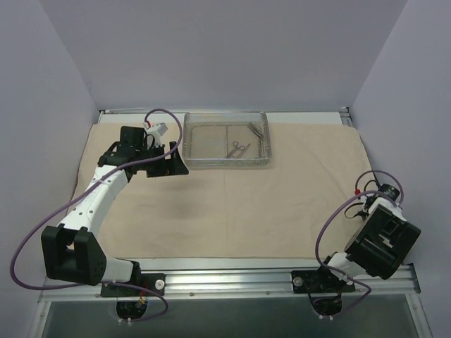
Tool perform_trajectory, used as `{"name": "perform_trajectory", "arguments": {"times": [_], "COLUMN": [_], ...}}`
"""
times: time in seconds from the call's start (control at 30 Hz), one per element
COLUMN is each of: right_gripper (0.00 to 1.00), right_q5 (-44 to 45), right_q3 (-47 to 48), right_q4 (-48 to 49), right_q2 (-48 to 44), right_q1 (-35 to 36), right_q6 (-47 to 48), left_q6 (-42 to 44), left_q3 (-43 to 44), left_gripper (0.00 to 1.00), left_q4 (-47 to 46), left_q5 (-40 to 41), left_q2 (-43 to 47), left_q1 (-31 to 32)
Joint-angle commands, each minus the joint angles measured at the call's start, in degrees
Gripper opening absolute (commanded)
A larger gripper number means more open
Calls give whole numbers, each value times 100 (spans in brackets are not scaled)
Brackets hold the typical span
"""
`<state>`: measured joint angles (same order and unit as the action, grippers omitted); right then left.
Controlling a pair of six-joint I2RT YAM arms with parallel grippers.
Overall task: Open and lay out the surgical kit
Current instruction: Smooth out the surgical kit at the center of the board.
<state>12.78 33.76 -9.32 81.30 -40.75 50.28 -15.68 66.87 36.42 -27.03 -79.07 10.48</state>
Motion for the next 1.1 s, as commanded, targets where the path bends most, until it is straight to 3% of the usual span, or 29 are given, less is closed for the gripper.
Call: {"name": "perform_trajectory", "arguments": {"times": [0.0, 0.17, 0.37, 0.5, 0.6, 0.63, 0.93, 1.07], "right_gripper": [0, 0, 0, 0, 0, 0, 0, 0], "right_q5": [40, 1014, 1570, 1491, 127, 207, 340, 251], "right_q3": [-229, -492, -704, -371, 147, 270, 649, 1062], "right_q4": [28, -218, -649, -1124, -1791, -1810, -862, -116], "right_q2": [-88, -140, -430, -570, -764, -773, -624, -528], "right_q1": [-187, -187, -302, -162, 347, 514, 463, 1006], "right_q6": [411, 1201, 1362, 1134, 1036, 836, 141, -641], "left_q6": [48, 144, 136, 171, 153, 144, 92, 13], "left_q3": [-25, -16, 98, 63, 72, 98, 397, 318], "left_gripper": [94, 94, 94, 94, 94, 94, 94, 94], "left_q4": [-162, -57, -74, -83, -144, -153, 189, 163], "left_q5": [4, 57, 75, 136, 84, 66, 645, 875], "left_q2": [207, 234, 208, 164, 59, 41, -126, -170], "left_q1": [-20, -20, 24, 24, 24, 24, -37, -169]}}
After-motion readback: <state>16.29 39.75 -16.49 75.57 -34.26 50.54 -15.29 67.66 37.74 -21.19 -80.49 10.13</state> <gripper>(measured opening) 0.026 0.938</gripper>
